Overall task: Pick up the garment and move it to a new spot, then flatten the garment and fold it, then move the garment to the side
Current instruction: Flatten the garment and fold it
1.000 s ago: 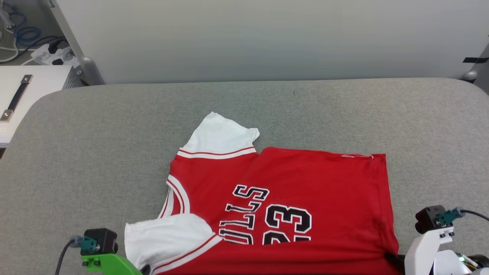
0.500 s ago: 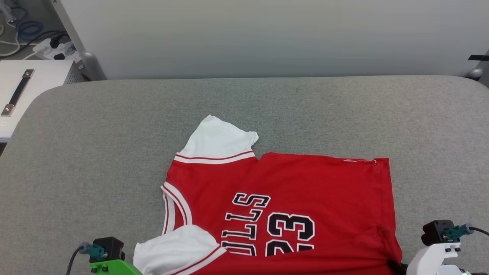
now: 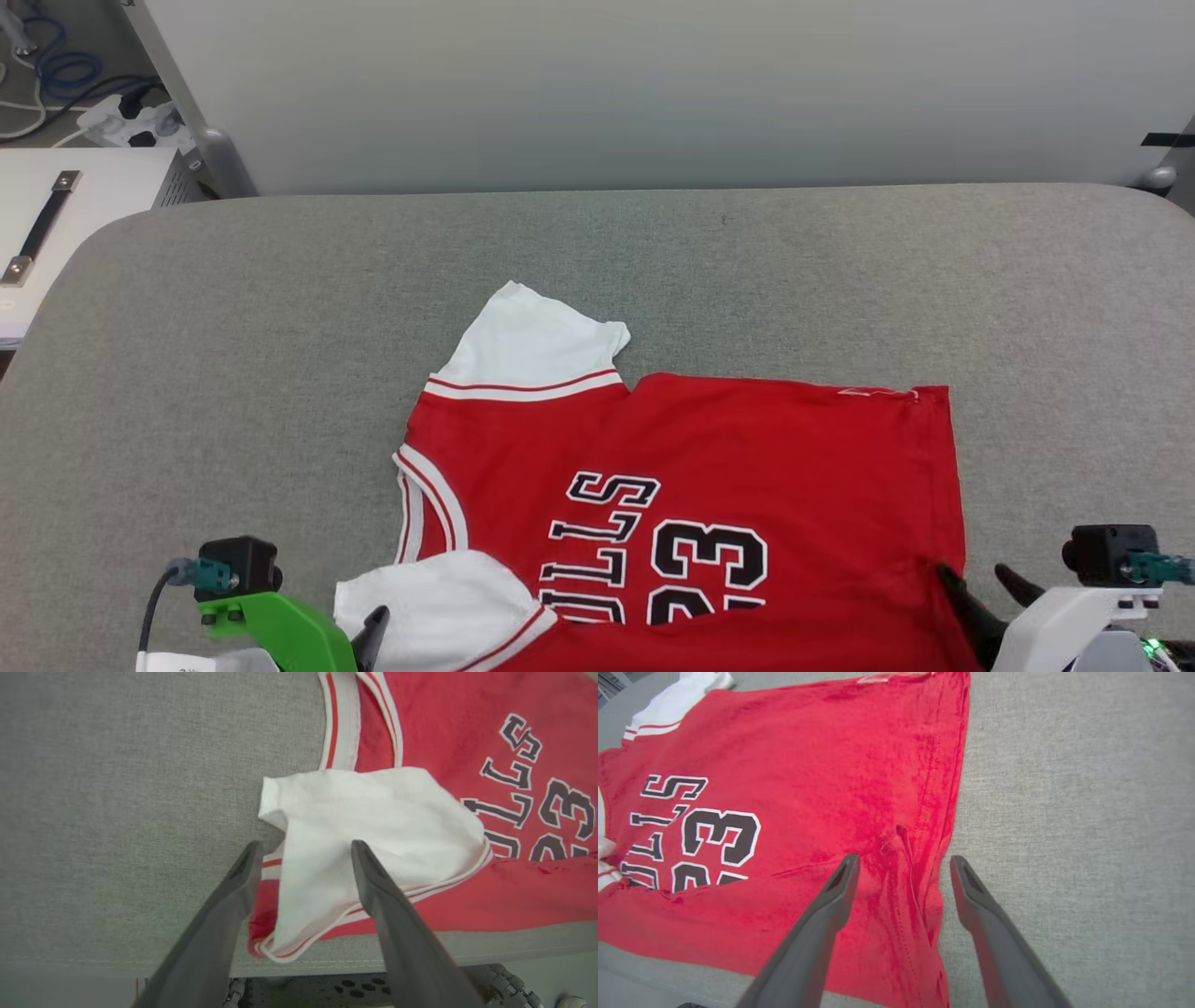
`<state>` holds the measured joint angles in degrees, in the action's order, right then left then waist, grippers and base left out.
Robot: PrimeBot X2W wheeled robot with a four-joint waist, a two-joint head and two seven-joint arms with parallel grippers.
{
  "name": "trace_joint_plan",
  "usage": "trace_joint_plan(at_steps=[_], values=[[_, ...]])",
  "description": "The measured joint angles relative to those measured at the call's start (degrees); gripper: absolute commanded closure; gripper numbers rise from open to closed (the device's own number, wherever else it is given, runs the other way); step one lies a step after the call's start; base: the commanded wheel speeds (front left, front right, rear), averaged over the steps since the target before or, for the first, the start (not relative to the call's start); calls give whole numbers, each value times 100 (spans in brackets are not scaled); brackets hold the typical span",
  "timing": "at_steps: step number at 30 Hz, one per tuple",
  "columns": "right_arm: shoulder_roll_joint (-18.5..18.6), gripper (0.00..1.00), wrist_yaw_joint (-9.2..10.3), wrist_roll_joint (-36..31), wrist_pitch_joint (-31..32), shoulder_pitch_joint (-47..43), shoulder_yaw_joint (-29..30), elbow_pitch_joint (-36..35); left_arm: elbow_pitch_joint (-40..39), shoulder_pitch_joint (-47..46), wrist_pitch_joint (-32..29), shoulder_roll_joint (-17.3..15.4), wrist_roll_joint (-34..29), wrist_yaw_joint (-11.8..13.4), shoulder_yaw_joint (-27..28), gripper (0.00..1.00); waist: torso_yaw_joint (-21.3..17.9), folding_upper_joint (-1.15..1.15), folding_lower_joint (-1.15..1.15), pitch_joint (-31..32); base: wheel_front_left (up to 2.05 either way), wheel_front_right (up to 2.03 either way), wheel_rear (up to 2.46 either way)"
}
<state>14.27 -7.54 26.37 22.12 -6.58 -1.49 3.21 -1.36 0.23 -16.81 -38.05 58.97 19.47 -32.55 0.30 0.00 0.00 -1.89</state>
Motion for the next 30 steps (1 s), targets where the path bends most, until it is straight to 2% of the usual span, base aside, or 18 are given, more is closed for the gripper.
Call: trace_joint_plan(at_steps=[8,13,17,20,23,30], values=[[-389,0,0,-704,-1023,229,498,-534,-416,-340,573,-24,-472,236,198,0,-51,0,0,-92,0,0,0],[-510,0,0,-949,-1326,498,644,-895,-512,-884,1062,68,-859,305,339,0,-101,0,0,-339,0,0,0],[-550,0,0,-1013,-1506,783,706,-1094,-500,-1397,1203,235,-1102,312,328,0,-168,0,0,-624,0,0,0],[-589,0,0,-1040,-1657,990,735,-1184,-381,-1902,1214,326,-1177,221,318,0,-235,0,0,-861,0,0,0],[-628,0,0,-1051,-1766,1199,703,-1217,-101,-2435,1053,420,-1209,19,267,0,-325,0,0,-1101,0,0,0],[-648,0,0,-1050,-1900,1493,582,-1126,766,-3718,71,486,-1002,-614,79,0,-641,0,1,-1568,0,0,0]])
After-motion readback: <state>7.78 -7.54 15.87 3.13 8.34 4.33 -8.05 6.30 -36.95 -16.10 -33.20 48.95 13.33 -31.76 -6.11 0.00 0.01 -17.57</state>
